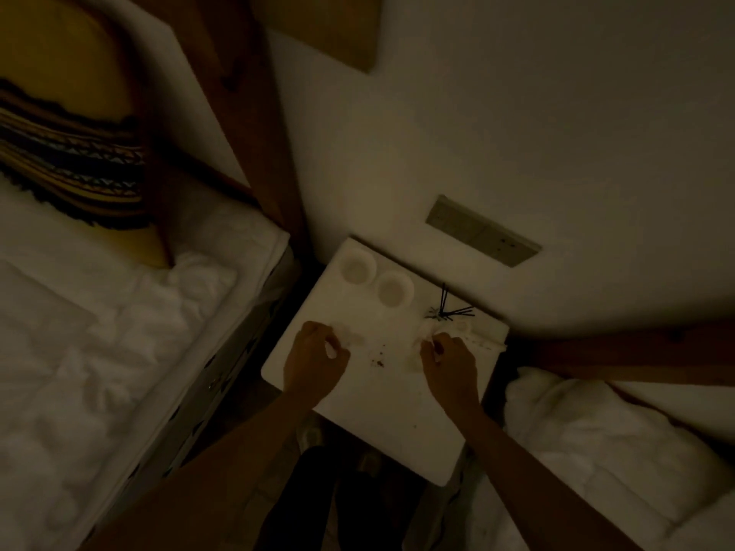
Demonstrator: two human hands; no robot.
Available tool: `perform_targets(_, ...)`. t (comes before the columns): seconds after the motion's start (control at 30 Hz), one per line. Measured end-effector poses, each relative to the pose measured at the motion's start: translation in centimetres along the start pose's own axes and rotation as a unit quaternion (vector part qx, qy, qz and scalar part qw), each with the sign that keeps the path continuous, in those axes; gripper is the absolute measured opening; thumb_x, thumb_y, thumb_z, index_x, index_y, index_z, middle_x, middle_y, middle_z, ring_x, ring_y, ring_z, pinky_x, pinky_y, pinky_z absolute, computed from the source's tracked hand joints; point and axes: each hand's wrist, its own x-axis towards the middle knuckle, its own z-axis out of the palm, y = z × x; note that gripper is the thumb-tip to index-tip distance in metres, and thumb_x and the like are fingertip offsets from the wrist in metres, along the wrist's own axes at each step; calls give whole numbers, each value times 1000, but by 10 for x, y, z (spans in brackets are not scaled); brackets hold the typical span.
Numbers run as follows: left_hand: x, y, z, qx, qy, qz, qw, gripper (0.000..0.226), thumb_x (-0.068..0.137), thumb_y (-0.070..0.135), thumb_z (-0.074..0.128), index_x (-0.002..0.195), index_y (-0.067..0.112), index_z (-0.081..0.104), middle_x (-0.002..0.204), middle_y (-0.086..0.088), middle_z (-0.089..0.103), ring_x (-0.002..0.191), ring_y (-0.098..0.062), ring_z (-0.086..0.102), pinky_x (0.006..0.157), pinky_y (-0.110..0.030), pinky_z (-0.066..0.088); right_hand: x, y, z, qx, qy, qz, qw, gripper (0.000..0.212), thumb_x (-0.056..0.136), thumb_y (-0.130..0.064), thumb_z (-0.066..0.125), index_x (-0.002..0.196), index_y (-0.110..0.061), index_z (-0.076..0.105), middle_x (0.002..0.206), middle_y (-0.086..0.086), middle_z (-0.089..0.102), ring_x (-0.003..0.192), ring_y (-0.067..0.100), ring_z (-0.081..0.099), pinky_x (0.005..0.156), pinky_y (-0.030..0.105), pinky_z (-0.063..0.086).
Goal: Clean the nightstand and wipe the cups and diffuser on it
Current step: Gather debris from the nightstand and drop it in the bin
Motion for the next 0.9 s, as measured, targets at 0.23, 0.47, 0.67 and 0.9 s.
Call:
perform_targets(0.23,-20,20,-55,-70,9,-18,997,20,84,22,71,83,19,51,107,3,59,99,-14,56,86,-35,50,-24,-60,-33,56,-5,-20,998,13,95,-19,63,105,-10,65,92,-4,57,84,13,53,76,24,41)
perform_targets(0.47,-45,27,-106,-78,49,-44,995,36,87,28,67,68,23,37,65,6,47,59,-10,48,54,-22,40,-34,-119,-69,89,-16,-84,992,37,87,-4,62,122,-12,57,115,8,60,103,22,60,82,31,54)
perform_targets(0.67,-88,21,-137,-154,133,-75,976,26,92,33,63,82,23,42,69,3,56,61,-16,58,50,-24,43,-56,-152,-79,69,-108,-179,975,54,94,1,46,143,-20,49,128,8,59,109,16,59,94,14,45)
perform_targets(0.9,-168,-24,-183,-162,216,-85,959,26,98,11,47,116,29,52,79,-2,64,64,-15,61,53,-25,49,-110,-214,-42,69,-211,-263,939,44,97,0,43,131,-22,59,100,1,66,80,7,59,82,29,54)
